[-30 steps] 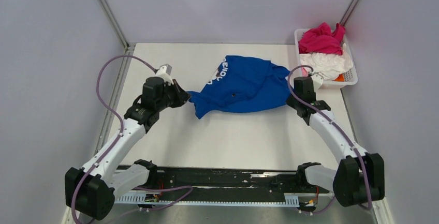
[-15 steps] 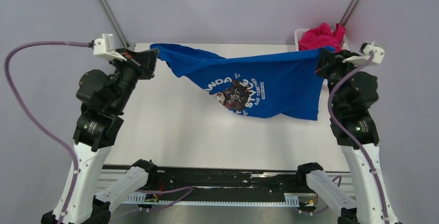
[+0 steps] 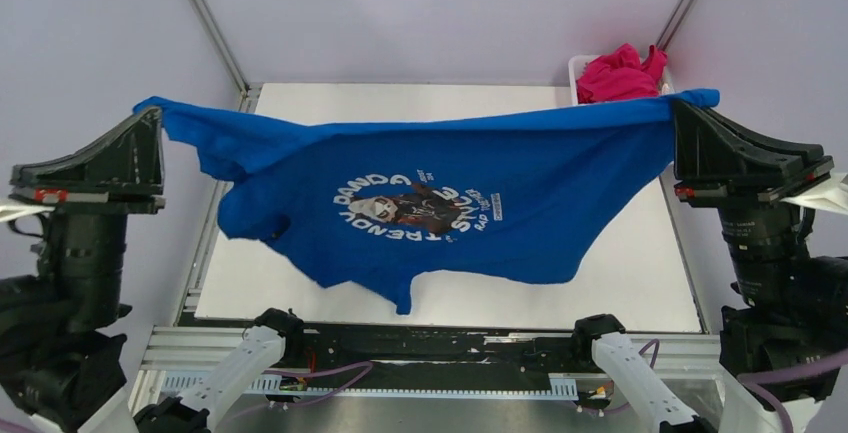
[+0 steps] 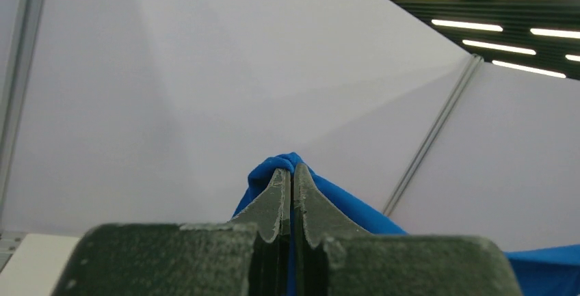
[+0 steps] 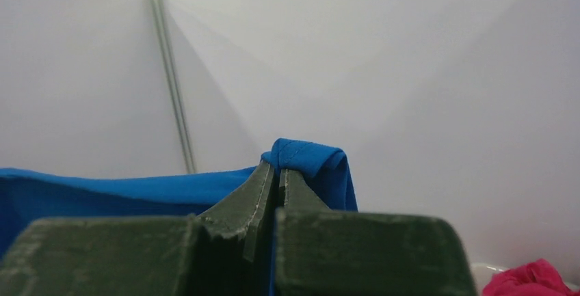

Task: Fold and stack the t-shirts
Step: Flatten out the tshirt

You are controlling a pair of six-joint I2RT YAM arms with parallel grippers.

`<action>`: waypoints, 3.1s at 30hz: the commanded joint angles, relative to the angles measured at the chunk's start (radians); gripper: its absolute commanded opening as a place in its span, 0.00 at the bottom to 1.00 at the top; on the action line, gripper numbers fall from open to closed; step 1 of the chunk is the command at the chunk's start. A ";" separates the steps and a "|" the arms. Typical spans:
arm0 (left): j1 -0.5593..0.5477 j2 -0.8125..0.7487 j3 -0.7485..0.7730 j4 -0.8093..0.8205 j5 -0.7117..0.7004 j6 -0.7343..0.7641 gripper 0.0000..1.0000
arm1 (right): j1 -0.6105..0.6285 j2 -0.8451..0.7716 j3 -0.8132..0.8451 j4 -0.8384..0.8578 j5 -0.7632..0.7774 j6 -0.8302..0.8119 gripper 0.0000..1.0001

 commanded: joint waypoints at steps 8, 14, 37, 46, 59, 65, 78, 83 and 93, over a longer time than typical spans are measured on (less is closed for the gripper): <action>0.030 -0.033 0.242 -0.071 0.074 0.091 0.00 | 0.000 -0.015 0.151 -0.098 -0.268 0.048 0.00; 0.161 -0.040 0.255 -0.081 0.090 0.085 0.00 | -0.001 -0.046 0.112 -0.093 -0.247 0.072 0.00; 0.214 0.649 -0.385 0.438 -0.010 0.104 0.00 | -0.040 0.485 -0.605 0.317 0.350 0.148 0.00; 0.238 1.327 -0.028 0.352 0.092 0.090 0.00 | -0.100 0.992 -0.453 0.492 0.278 0.174 0.00; 0.238 1.821 0.531 0.311 0.148 0.029 0.15 | -0.109 1.350 -0.129 0.475 0.403 0.116 0.04; 0.238 1.931 0.725 0.282 0.229 -0.021 0.96 | -0.112 1.376 -0.051 0.399 0.360 0.099 0.60; 0.226 1.462 0.239 0.142 0.297 -0.150 1.00 | -0.068 1.035 -0.401 0.380 0.132 0.189 1.00; 0.205 1.209 -0.259 0.250 0.342 -0.220 1.00 | -0.066 0.958 -0.564 0.273 0.058 0.286 1.00; 0.198 1.073 -0.693 0.348 0.389 -0.253 1.00 | -0.066 0.933 -0.720 0.198 -0.036 0.363 1.00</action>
